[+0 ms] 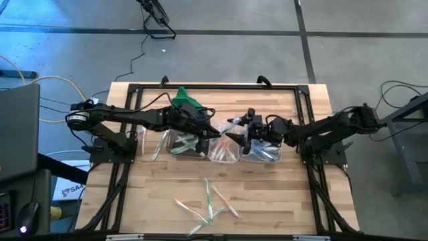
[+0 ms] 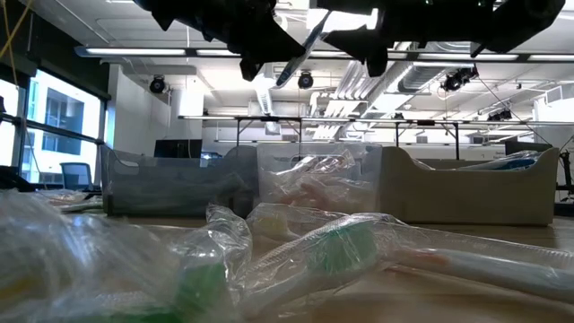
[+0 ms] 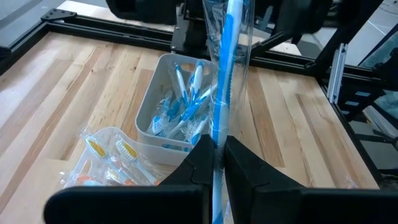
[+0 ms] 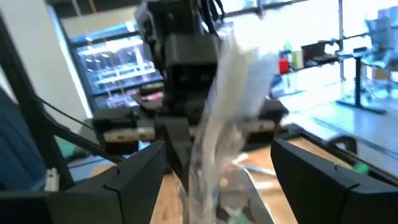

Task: Pick & Place Toothbrushes
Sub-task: Put the blue toothbrush into the gray bin

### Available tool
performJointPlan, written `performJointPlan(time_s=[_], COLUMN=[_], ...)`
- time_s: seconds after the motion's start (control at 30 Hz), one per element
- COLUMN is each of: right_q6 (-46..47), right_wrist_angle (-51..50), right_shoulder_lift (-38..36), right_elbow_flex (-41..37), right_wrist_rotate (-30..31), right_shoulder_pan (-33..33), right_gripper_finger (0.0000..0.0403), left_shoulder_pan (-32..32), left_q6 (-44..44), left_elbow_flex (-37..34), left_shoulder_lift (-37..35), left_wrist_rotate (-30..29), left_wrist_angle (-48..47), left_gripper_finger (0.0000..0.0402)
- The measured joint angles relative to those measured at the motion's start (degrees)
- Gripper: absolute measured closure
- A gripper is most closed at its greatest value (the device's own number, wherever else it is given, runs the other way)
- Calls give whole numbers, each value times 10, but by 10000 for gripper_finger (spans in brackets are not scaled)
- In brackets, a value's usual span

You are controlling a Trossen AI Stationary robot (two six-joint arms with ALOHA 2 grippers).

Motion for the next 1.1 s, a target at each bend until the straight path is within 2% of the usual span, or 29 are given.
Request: performJointPlan(time_s=[0.2,0.63,1.1], right_q6=[-11,-31,-31], right_wrist_angle=[30,65,56], right_shoulder_lift=[7,7,7], right_elbow_flex=[0,0,0], right_wrist_rotate=[-45,-28,-30], right_shoulder_pan=[-13,-13,-13], right_gripper_finger=[117,122,250], left_shoulder_pan=[0,0,0], left_q6=[0,0,0], left_elbow_flex=[0,0,0], left_shoulder_lift=[0,0,0], left_wrist_rotate=[0,-5,-6], left_wrist_angle=[0,1,0], left_gripper_finger=[384,383,383])
